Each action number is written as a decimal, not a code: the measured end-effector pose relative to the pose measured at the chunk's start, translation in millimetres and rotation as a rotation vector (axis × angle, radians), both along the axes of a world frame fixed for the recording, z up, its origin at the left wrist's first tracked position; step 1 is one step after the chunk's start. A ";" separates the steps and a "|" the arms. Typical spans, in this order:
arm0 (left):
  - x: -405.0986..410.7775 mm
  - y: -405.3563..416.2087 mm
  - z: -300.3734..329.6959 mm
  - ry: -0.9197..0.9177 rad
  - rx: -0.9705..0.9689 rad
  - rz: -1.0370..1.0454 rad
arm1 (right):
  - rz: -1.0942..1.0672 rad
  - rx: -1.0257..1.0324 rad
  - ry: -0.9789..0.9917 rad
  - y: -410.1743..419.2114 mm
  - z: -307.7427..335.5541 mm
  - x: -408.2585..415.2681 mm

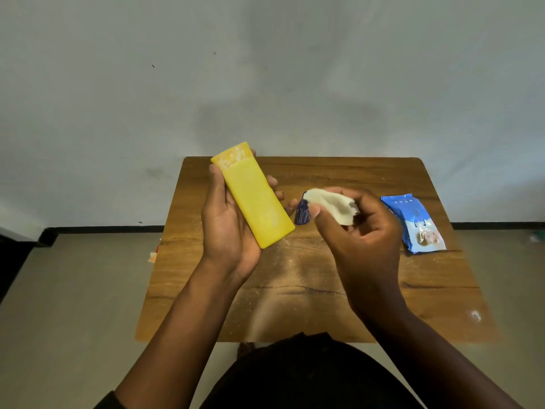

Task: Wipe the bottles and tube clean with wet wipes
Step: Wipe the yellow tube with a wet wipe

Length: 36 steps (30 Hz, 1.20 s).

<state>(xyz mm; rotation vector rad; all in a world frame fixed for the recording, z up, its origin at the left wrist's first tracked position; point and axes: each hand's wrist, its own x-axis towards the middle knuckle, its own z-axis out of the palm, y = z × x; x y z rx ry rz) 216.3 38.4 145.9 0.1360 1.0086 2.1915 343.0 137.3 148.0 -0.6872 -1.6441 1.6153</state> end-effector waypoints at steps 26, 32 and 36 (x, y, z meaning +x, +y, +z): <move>30.2 9.6 14.1 0.007 -0.162 0.039 | 0.270 0.993 -0.138 -7.9 -9.0 -9.0; 32.0 14.5 23.2 -0.010 -0.080 0.017 | 0.080 0.891 -0.099 16.9 4.6 -20.6; 22.0 8.5 22.6 -0.003 -0.100 0.068 | 0.270 1.032 -0.153 -1.7 -9.1 -1.2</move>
